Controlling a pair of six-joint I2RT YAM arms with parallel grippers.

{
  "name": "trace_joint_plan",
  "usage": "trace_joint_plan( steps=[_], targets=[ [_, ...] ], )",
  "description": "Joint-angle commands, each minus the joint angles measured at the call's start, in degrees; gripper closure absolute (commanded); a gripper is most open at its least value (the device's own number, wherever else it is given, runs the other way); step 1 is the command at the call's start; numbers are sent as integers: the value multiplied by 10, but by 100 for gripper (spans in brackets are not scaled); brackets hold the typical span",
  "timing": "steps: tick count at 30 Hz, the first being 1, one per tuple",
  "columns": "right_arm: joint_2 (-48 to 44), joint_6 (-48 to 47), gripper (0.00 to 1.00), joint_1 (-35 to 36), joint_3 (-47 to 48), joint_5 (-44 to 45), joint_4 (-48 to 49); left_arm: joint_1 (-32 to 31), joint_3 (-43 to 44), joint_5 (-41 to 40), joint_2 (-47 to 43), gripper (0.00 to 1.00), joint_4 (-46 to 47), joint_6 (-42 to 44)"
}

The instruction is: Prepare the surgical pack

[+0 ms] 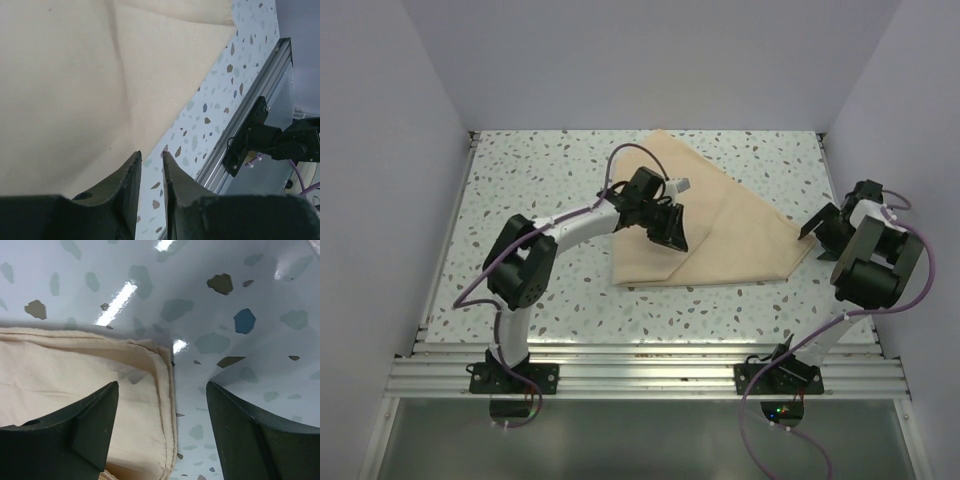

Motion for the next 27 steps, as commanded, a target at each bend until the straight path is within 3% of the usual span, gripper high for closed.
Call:
trace_joint_plan(
  steps=[1, 4, 9, 13, 19, 27],
  targets=[
    [23, -13, 25, 4, 9, -71, 48, -34, 61, -31, 36, 73, 14, -9],
    [29, 0, 26, 4, 9, -72, 50, -63, 100, -48, 69, 76, -5, -5],
    [26, 1, 27, 4, 16, -74, 47, -118, 179, -139, 127, 100, -97, 0],
    [25, -5, 28, 4, 12, -70, 41, -140, 218, -201, 154, 100, -146, -43],
    [24, 2, 29, 5, -5, -71, 53, -166, 237, -261, 175, 100, -148, -85],
    [25, -1, 30, 5, 2, -86, 49, -176, 280, -282, 235, 100, -184, -106]
  ],
)
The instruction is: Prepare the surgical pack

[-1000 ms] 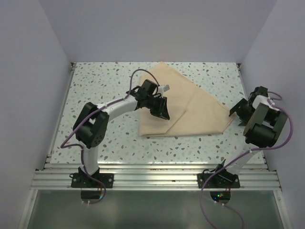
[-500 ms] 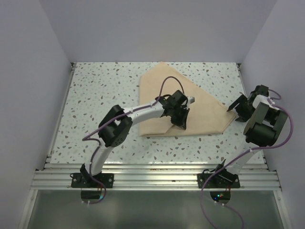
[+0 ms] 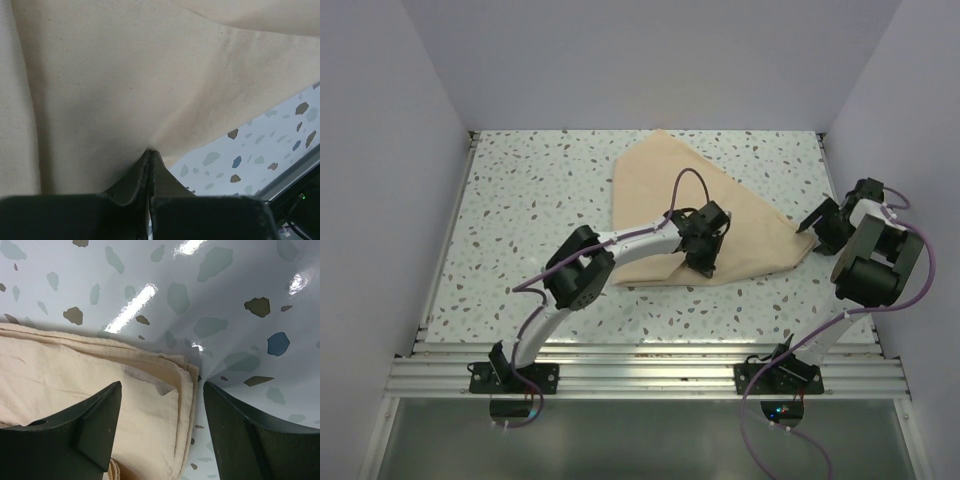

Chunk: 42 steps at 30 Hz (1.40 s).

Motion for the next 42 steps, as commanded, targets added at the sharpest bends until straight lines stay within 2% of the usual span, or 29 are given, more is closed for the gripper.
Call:
trace_joint_plan(
  steps=[1, 11, 17, 23, 25, 26, 28, 29, 31, 33, 36, 42],
  targets=[
    [13, -1, 30, 5, -4, -20, 9, -5, 28, -30, 35, 100, -35, -18],
    [33, 1, 35, 5, 6, -37, 7, -10, 79, -39, 25, 100, -53, 11],
    [37, -5, 43, 5, 6, -45, 5, -10, 80, -20, 48, 100, -62, 12],
    [21, -22, 47, 5, -12, -15, -2, -7, 70, -11, 55, 100, -56, 13],
    [32, -22, 53, 4, -9, -19, -2, -6, 70, -8, 57, 100, -55, 16],
    [35, -21, 62, 5, -4, -21, -4, -5, 70, -9, 57, 100, -56, 19],
    [31, -20, 69, 5, 0, -22, -7, -4, 67, -5, 56, 100, -56, 26],
    [28, -22, 76, 5, 5, -20, -9, -3, 65, -3, 53, 100, -56, 29],
    [11, -19, 80, 5, 13, -25, -16, 1, 54, 20, 47, 100, -47, 46],
    [-4, -11, 87, 9, 21, -30, -19, 7, 39, 44, 34, 100, -24, 54],
    [-38, 7, 96, 22, 27, -37, -25, 12, 26, 64, 28, 100, -13, 67],
    [-115, 49, 100, 64, 54, -44, -54, 26, 9, 98, 18, 100, -6, 98]
  ],
)
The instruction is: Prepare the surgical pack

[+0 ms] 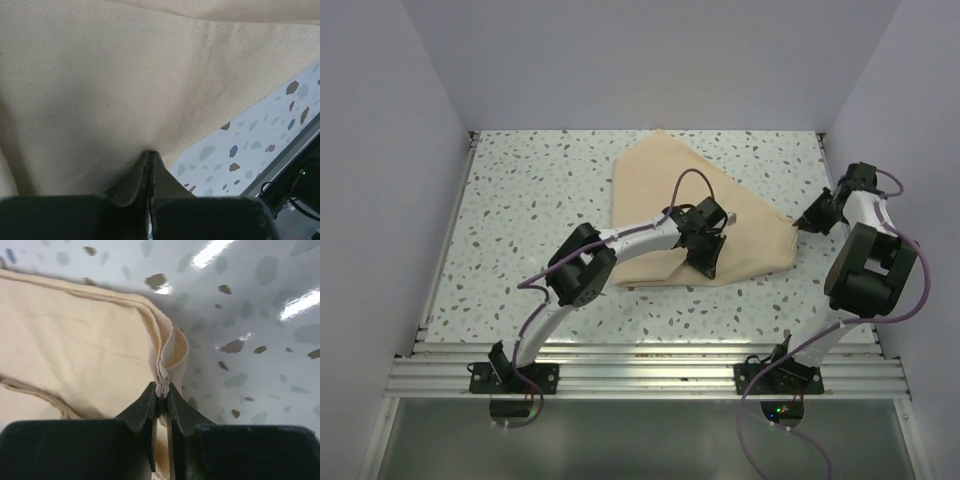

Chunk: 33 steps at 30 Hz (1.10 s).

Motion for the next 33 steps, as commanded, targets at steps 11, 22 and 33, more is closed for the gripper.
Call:
trace_joint_plan(
  steps=[11, 22, 33],
  targets=[
    [-97, 49, 100, 203, 199, 9, -124, 105, -94, 40, -190, 80, -2, 79],
    [-42, 34, 100, 383, 290, -4, -161, 286, -361, -15, -358, 88, -7, 92],
    [57, 71, 100, 530, 403, 9, -142, 347, -452, -147, -397, 87, 4, 60]
  ],
)
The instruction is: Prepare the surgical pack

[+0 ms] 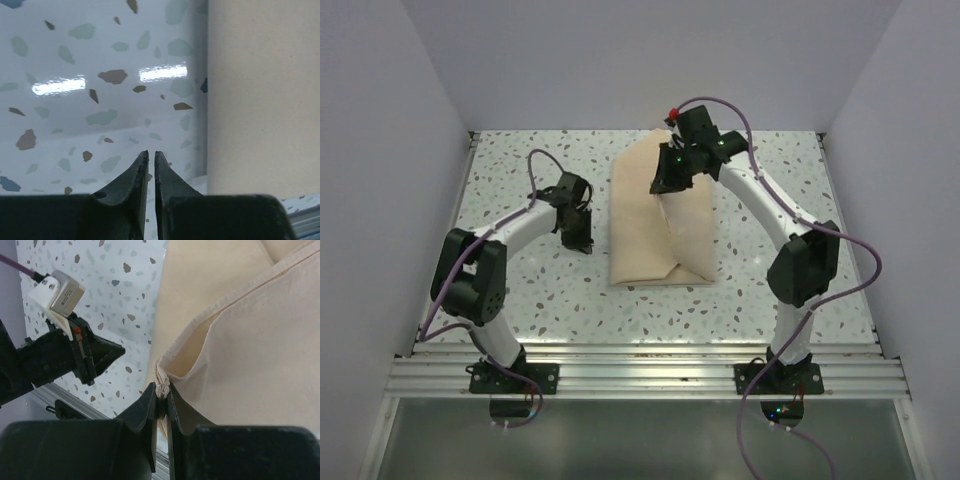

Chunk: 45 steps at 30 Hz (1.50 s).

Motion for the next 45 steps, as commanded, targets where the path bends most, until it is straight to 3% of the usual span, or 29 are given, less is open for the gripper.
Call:
trace_joint_plan(
  steps=[1, 11, 45],
  targets=[
    [14, 27, 100, 23, 55, 9, 14, 34, -4, -48, -16, 87, 11, -10],
    [64, 62, 100, 75, 103, 1, 35, 47, 13, 49, 64, 91, 55, -19],
    [227, 133, 100, 152, 172, -7, 83, 42, -9, 104, 75, 92, 93, -52]
  ],
)
